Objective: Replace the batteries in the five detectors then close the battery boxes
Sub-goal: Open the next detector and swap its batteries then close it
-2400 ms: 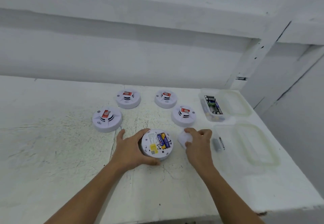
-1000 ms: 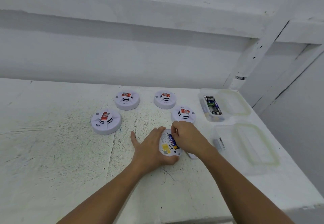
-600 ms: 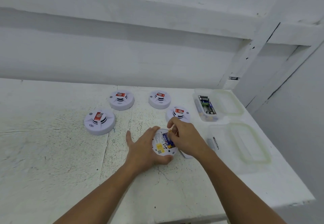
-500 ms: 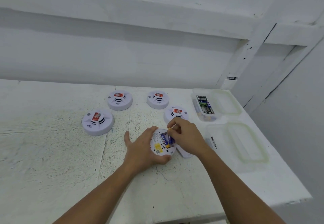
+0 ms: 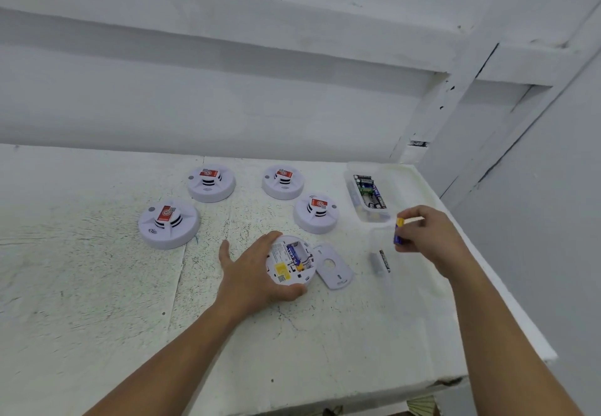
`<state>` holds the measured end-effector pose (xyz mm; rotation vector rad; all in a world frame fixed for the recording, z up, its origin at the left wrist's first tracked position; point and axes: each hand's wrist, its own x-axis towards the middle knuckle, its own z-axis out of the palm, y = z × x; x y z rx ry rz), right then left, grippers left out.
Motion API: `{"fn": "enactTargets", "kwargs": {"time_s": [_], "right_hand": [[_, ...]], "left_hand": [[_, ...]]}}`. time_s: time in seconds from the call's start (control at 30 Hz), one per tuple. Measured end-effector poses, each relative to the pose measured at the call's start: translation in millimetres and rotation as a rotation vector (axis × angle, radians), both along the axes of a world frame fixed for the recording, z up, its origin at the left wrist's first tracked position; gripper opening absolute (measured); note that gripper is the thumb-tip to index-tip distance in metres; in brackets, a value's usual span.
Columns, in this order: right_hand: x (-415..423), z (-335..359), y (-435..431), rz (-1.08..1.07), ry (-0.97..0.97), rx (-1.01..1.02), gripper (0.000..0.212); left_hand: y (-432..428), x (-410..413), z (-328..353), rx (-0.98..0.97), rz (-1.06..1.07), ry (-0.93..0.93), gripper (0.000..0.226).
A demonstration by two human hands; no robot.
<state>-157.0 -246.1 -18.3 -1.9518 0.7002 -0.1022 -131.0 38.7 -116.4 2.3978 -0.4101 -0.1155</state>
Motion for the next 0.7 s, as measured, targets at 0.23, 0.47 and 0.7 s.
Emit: {"fn": "enactTargets", "kwargs": {"time_s": [0.23,0.47,0.7], "right_hand": [[-2,-40,1,0.122,0.285,-0.536,0.014],[4,-53,6,0.148,0.294,-0.643,0.012],[4,-49,3,0.120,0.256,-0.551,0.020]], "left_hand": [[-1,-2,5,-0.005,0.011,0.006,0.109],[-1,-4,7,-0.025,0.016,0.017,0.110],[-2,-5,8,-0.022,0.031,-0.010,0.103]]}}
